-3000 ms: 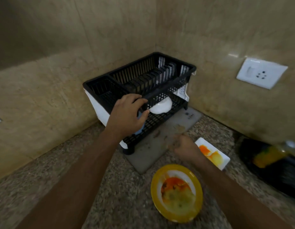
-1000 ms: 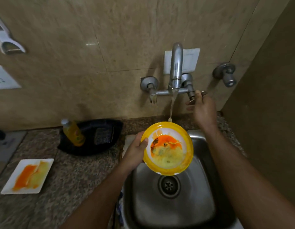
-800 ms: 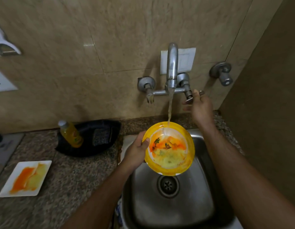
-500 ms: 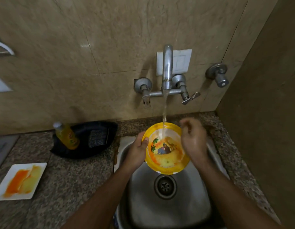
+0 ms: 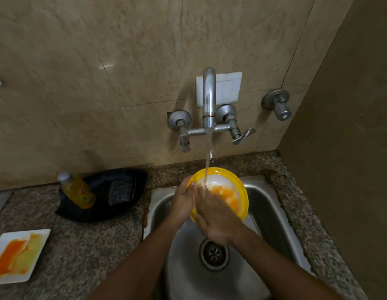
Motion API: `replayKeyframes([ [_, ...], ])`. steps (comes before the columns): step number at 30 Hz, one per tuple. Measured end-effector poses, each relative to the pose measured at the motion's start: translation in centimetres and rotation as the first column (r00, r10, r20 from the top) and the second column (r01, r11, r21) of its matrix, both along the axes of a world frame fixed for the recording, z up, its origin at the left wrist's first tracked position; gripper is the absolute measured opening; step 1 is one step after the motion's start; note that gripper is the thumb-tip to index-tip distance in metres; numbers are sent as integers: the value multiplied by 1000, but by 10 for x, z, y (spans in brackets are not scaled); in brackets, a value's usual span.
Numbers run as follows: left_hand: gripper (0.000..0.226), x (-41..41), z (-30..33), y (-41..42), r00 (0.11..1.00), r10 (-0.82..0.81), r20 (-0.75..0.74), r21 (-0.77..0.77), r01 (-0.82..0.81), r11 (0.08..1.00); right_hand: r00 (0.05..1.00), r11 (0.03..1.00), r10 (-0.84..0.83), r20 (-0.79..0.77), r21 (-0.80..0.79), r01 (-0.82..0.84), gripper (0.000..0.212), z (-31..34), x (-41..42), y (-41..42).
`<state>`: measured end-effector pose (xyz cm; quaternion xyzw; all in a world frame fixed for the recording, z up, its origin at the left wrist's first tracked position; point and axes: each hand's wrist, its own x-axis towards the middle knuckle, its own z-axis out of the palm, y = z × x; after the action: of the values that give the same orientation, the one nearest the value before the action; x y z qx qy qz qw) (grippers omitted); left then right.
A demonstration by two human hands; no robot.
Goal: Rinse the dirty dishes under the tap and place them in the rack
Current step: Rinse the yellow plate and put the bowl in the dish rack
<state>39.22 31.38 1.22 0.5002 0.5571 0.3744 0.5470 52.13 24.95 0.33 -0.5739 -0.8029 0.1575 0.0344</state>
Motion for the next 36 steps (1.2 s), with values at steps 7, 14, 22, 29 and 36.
replayKeyframes([
  [7,24,13,-1,-1,998,29,56,-55,-26,998,997,997,-55,48,62,52,77,7,17,6],
  [14,23,4,2,9,997,-19,-70,98,26,995,1000,998,-20,1,53,20,65,-1,44,-12],
  [22,33,-6,6,-7,962,36,-271,352,64,934,899,936,-275,-340,117,331,51,16,61,-6],
  [29,40,-5,16,-18,902,102,-420,449,109,887,865,946,-227,-447,108,304,58,8,36,-12],
  [36,39,12,22,-8,941,140,-308,365,-19,931,887,981,-128,-444,77,180,71,-1,-16,-7],
])
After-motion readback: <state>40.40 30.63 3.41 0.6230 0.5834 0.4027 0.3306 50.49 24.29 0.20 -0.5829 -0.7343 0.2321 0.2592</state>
